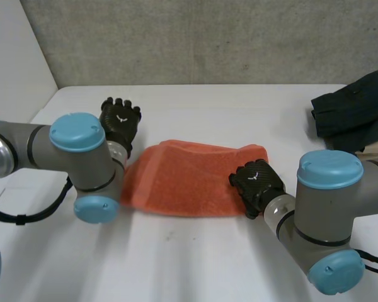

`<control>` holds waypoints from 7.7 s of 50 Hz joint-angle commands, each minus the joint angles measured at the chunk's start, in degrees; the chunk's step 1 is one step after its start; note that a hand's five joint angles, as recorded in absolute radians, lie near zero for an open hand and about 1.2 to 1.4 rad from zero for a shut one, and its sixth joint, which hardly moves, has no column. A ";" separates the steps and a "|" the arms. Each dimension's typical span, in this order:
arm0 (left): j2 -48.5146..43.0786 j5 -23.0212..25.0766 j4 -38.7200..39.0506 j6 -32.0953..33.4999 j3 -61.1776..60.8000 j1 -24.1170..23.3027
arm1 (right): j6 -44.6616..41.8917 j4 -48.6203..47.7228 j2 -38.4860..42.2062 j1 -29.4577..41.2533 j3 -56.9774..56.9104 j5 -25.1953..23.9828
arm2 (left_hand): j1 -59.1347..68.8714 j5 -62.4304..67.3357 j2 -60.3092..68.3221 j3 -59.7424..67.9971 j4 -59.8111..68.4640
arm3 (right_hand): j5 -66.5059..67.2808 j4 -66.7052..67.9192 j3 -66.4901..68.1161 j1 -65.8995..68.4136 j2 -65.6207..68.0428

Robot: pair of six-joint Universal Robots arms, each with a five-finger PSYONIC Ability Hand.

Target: Fold the laundry.

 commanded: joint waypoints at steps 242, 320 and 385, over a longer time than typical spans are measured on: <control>19.80 28.62 -30.83 -20.85 -0.65 -0.67 | 4.55 -22.15 10.43 12.85 -5.44 1.65 | 0.79 -0.86 0.22 -0.23 0.10 | -25.72 -27.05 -27.19 -21.55 -26.93; 22.62 26.42 -30.57 -21.03 -6.80 -0.41 | 15.10 -23.47 32.67 -51.92 -56.16 -50.47 | 0.79 -0.86 0.22 -0.23 0.10 | 44.28 42.95 42.81 48.45 43.07; 22.79 26.60 -30.22 -22.35 -9.26 -0.85 | 11.58 1.94 1.36 -46.41 -37.78 -29.99 | 0.79 -0.86 0.22 -0.23 0.10 | -25.72 -27.05 -27.19 -21.55 -26.93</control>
